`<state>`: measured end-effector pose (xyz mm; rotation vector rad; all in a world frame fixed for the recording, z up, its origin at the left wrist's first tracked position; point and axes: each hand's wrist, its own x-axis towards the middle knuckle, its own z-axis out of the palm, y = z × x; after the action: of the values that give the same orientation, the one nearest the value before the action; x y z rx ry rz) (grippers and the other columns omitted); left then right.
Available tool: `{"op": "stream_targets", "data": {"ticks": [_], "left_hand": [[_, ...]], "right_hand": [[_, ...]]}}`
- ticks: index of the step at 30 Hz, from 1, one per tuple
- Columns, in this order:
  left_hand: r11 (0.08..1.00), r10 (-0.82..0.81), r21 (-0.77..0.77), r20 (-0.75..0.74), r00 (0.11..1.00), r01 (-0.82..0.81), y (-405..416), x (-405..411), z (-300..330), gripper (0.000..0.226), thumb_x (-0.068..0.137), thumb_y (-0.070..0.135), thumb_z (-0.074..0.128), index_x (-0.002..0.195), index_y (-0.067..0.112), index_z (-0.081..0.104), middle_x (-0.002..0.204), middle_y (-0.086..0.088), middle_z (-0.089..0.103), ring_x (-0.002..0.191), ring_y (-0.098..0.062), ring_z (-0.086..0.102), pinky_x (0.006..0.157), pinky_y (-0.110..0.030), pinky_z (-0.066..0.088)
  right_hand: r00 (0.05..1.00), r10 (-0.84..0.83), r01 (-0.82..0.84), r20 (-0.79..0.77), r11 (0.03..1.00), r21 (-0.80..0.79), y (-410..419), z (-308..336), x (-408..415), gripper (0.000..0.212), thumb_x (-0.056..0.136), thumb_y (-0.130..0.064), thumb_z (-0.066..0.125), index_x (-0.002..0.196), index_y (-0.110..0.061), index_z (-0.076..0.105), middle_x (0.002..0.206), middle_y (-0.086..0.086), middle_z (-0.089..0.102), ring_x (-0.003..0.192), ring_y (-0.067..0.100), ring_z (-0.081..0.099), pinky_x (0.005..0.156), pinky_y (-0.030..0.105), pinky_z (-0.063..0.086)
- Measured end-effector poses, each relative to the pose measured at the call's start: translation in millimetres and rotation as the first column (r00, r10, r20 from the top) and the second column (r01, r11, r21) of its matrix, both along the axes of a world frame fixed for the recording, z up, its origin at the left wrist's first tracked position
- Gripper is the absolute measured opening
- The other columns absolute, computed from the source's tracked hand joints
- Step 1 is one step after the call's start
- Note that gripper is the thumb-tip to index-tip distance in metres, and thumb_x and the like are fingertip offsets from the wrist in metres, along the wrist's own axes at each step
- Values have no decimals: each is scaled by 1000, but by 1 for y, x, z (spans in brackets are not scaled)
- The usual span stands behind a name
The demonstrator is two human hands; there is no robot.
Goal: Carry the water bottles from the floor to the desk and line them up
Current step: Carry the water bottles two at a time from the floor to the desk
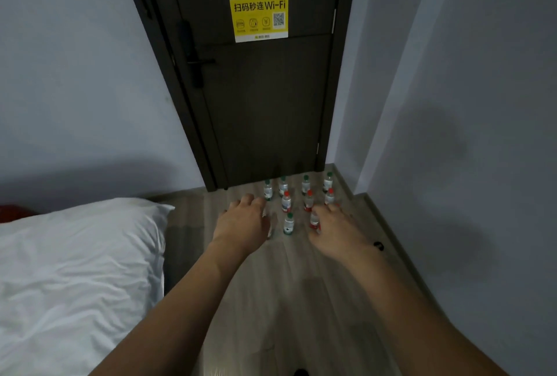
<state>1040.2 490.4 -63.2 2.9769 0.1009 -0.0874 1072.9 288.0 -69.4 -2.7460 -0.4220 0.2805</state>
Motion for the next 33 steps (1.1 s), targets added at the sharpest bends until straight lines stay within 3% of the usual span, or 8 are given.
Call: {"op": "stream_targets", "data": {"ticks": [5,11,16,20,24,33], "left_hand": [[1000,9,-3,-45,999,-9,18,66,-7,49,98,42,42,143,23,39,143,-3,43,126,-26,45,95,-41,44],[1000,-25,-13,-91,996,24,42,152,-18,52,98,41,41,146,22,36,147,-4,40,131,-27,41,102,-43,40],[993,-117,-7,-118,986,117,64,231,-27,53,97,39,42,147,22,36,150,-3,38,134,-28,39,103,-44,40],[972,-234,-18,-143,962,234,69,298,-29,53,96,38,41,146,20,36,150,-5,37,136,-29,36,107,-45,37],[939,-342,-31,-170,924,341,51,346,-40,51,97,38,42,145,23,35,148,-6,38,135,-29,36,106,-48,38],[876,-475,-24,-228,850,483,-29,420,-68,55,96,37,45,147,22,31,150,-8,37,129,-32,42,103,-46,40]], "right_hand": [[999,-16,16,-51,1000,-15,19,-10,68,53,89,-40,56,138,-23,43,140,4,46,129,26,42,105,43,40],[991,-76,72,-110,997,-34,44,-24,142,36,86,-42,54,117,-25,53,126,4,55,112,24,53,94,40,47],[974,-146,143,-172,989,-29,65,-26,200,47,89,-38,52,133,-24,47,134,6,51,118,26,50,100,41,44],[961,-231,227,-149,973,-43,75,-16,243,42,91,-41,50,128,-21,51,129,6,55,113,26,54,97,38,45],[923,-344,332,-172,938,-95,60,-10,272,53,91,-36,53,140,-19,42,139,9,46,122,30,47,103,36,39],[845,-481,458,-234,876,-149,-23,-37,316,51,91,-32,55,138,-16,43,136,10,48,122,28,48,102,36,41]]}}
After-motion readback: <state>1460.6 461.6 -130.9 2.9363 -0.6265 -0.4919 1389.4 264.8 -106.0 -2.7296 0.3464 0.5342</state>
